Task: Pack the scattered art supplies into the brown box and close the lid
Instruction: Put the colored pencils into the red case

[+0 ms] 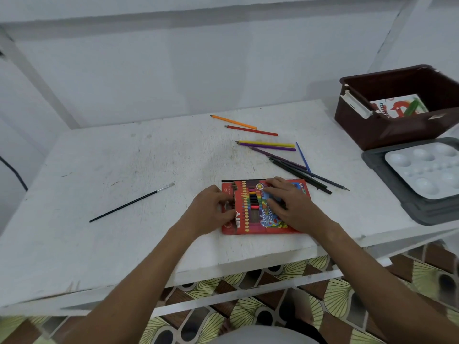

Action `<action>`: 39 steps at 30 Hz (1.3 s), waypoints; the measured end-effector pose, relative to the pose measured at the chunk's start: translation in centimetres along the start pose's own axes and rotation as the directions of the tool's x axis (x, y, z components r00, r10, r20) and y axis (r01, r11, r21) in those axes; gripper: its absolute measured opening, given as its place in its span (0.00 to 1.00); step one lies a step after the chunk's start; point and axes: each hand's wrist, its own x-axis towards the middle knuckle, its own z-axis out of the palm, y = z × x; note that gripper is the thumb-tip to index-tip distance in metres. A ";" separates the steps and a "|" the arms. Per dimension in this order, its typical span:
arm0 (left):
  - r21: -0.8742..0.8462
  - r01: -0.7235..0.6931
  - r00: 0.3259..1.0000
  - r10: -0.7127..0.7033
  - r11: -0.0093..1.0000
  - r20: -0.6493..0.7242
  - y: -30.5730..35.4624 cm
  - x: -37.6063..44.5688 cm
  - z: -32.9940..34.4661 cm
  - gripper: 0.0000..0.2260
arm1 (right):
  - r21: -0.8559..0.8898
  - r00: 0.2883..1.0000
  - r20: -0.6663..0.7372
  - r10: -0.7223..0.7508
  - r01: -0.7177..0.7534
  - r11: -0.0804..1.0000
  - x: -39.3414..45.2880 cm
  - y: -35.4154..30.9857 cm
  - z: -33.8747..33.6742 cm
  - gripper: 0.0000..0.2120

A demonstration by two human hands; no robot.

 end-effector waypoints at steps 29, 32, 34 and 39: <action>0.586 -0.086 0.987 -0.009 0.806 0.158 -3.3 26.2 -4.9 0.24 | 0.001 0.998 -0.032 -0.051 0.051 0.999 1.2 3.3 -0.6 0.27; 0.518 -0.101 0.987 0.019 0.849 0.162 -3.2 26.3 -5.0 0.18 | 0.029 0.999 -0.032 -0.042 0.043 0.999 1.2 3.2 -0.6 0.27; 0.500 -0.133 0.987 0.068 0.856 0.146 -3.2 26.0 -5.0 0.15 | 0.044 0.999 -0.036 -0.040 0.041 0.998 1.2 3.2 -0.7 0.27; 0.498 -0.120 0.991 0.076 0.859 0.109 -3.2 24.6 -4.7 0.12 | 0.044 0.996 -0.072 -0.059 0.063 0.997 1.1 3.0 -0.6 0.24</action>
